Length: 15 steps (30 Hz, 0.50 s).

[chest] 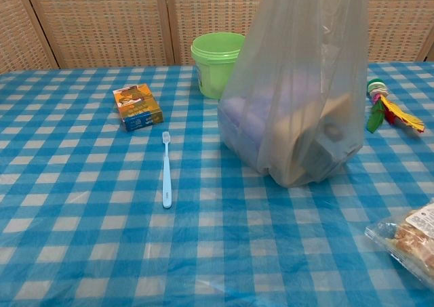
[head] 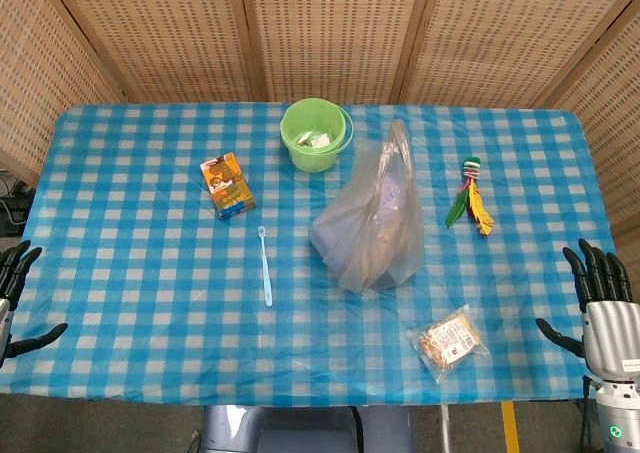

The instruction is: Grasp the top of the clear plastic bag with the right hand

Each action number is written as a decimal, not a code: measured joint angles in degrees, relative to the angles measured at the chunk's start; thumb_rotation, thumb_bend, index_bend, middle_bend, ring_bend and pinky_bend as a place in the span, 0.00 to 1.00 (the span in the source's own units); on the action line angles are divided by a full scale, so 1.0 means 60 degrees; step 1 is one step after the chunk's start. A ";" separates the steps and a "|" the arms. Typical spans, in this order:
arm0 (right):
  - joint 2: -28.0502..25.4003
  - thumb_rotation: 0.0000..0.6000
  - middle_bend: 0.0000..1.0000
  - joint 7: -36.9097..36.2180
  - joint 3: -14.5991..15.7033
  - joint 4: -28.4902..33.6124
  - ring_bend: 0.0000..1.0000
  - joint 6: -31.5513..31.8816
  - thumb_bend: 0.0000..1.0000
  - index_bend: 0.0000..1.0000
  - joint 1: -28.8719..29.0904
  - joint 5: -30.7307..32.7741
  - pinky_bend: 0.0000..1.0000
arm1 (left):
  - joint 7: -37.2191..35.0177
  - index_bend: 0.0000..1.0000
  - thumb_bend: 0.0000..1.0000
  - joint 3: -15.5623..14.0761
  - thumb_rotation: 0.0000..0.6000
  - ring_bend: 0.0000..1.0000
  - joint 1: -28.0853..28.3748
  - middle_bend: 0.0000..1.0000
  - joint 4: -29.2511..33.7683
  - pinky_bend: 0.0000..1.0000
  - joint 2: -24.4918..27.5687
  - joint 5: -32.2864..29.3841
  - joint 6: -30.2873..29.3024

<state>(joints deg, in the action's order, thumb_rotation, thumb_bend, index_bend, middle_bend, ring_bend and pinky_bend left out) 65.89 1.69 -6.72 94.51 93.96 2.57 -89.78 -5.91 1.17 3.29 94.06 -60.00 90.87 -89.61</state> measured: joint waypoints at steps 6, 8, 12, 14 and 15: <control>-0.0005 1.00 0.00 -0.0054 -0.0004 0.0015 0.00 -0.0083 0.00 0.00 0.0028 0.0037 0.00 | 0.0057 0.00 0.00 0.0008 1.00 0.00 0.0020 0.00 -0.0002 0.00 -0.0017 -0.0026 0.0044; -0.0047 1.00 0.00 -0.0212 -0.0016 0.0095 0.00 -0.0211 0.00 0.00 0.0093 0.0050 0.00 | 0.0062 0.00 0.00 0.0024 1.00 0.00 0.0035 0.00 0.0003 0.00 -0.0026 -0.0058 0.0070; -0.0300 1.00 0.00 -0.0878 -0.0077 0.0392 0.00 -0.0644 0.00 0.00 0.0342 0.0071 0.00 | 0.0122 0.00 0.00 0.0098 1.00 0.00 0.0090 0.00 0.0004 0.00 -0.0054 -0.0226 0.0183; -0.0539 1.00 0.00 -0.1462 -0.0121 0.0594 0.00 -0.1024 0.00 0.00 0.0542 0.0093 0.00 | 0.0172 0.00 0.00 0.0134 1.00 0.00 0.0130 0.00 0.0016 0.00 -0.0067 -0.0310 0.0265; -0.0657 1.00 0.00 -0.1757 -0.0147 0.0677 0.00 -0.1207 0.00 0.00 0.0646 0.0103 0.00 | 0.0214 0.00 0.00 0.0157 1.00 0.00 0.0158 0.00 0.0022 0.00 -0.0080 -0.0363 0.0320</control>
<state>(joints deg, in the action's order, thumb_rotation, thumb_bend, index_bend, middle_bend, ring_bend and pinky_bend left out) 61.95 -8.85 -7.60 98.57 86.72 6.44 -89.16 -4.63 2.11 4.24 94.19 -60.48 88.70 -87.69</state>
